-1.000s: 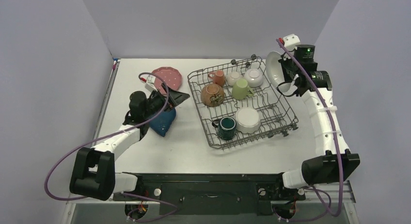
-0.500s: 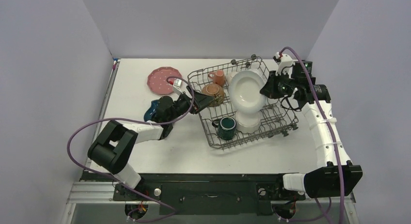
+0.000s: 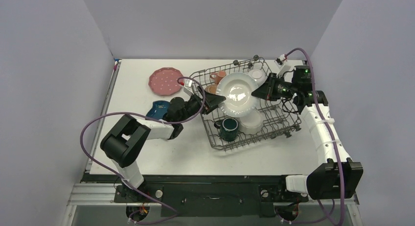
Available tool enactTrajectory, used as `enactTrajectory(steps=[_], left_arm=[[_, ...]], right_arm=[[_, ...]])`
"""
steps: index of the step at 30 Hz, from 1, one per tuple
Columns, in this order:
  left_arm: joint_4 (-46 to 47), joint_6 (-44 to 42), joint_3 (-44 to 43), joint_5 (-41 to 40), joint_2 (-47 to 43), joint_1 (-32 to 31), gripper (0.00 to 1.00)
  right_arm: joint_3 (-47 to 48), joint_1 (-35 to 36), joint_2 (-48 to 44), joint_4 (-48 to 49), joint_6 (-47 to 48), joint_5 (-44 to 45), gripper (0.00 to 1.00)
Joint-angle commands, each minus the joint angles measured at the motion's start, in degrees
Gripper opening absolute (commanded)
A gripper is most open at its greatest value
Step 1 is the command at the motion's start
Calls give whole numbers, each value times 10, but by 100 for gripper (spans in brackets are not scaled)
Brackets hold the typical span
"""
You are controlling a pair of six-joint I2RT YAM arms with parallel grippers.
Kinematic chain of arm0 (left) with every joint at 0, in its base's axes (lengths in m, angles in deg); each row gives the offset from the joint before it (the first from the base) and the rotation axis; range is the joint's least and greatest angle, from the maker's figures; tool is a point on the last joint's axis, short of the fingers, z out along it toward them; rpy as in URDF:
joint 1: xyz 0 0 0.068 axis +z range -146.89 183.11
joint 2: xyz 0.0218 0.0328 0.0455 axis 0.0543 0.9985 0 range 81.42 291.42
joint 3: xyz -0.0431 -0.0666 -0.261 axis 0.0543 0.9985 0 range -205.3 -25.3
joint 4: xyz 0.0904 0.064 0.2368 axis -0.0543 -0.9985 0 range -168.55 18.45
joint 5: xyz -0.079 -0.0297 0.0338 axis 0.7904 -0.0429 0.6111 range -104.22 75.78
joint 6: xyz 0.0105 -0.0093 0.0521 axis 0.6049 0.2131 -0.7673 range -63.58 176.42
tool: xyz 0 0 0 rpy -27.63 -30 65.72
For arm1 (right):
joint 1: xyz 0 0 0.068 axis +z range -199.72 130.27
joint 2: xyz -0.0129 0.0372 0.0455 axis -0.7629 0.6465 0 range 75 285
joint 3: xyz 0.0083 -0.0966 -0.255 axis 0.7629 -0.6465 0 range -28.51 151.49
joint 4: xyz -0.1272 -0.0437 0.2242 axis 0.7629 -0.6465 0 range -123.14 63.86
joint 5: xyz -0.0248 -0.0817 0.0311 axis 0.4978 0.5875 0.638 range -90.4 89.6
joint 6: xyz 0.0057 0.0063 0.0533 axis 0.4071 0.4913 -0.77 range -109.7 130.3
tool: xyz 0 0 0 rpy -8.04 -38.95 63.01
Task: Unload the mixed dishes from the dish rack
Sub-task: Pick up the plate from the dish rack.
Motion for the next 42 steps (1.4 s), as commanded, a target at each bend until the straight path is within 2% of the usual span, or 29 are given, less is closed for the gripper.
enactTrajectory(steps=[1, 7, 8, 9, 10, 11, 12, 13, 17, 19, 20, 21, 22, 24, 26, 30, 35, 39, 42], left_arm=[[63, 5, -37, -8, 19, -10, 88], [74, 7, -35, -5, 21, -11, 51], [74, 6, -34, -5, 20, -11, 40], [75, 5, -33, -4, 18, -11, 34], [76, 5, -32, -2, 16, -11, 20], [75, 5, -32, 2, 15, -10, 14], [76, 7, -32, 4, 14, -10, 2], [77, 8, -32, 8, 11, -10, 0], [66, 7, -22, 16, -11, -5, 0], [61, 4, -8, 17, -34, 1, 0], [58, 3, 5, 17, -43, 8, 0], [56, 0, 12, 18, -63, 11, 0], [49, -2, 25, 18, -84, 19, 0], [33, -10, 42, 23, -119, 33, 0], [10, -20, 55, 40, -153, 48, 0], [-55, -47, 82, 76, -223, 83, 0], [-176, -113, 109, 130, -312, 140, 0], [-339, -198, 95, 189, -387, 191, 0], [-518, -281, 56, 203, -446, 219, 0]], right_arm=[[-9, -4, -21, 122, -70, -79, 0], [-21, -4, -18, 150, -91, -95, 0], [-23, -3, -18, 153, -93, -96, 0], [-25, -3, -17, 155, -96, -97, 0], [-27, -2, -17, 159, -97, -97, 0], [-30, -1, -16, 161, -99, -99, 0], [-30, 0, -15, 163, -100, -99, 0], [-31, 0, -16, 163, -100, -100, 0], [-31, 10, -14, 158, -90, -106, 0], [-27, 16, -15, 136, -60, -105, 16], [-25, 19, -17, 127, -46, -103, 33], [-20, 21, -20, 108, -19, -100, 41], [-18, 24, -21, 98, -4, -99, 57], [-15, 26, -25, 73, 39, -99, 74], [-11, 26, -31, 49, 82, -98, 83], [-5, 25, -47, -1, 167, -92, 91], [-19, 15, -75, -30, 242, -76, 92], [-39, -10, -86, -29, 269, -77, 93], [-54, -49, -88, -28, 287, -91, 93]])
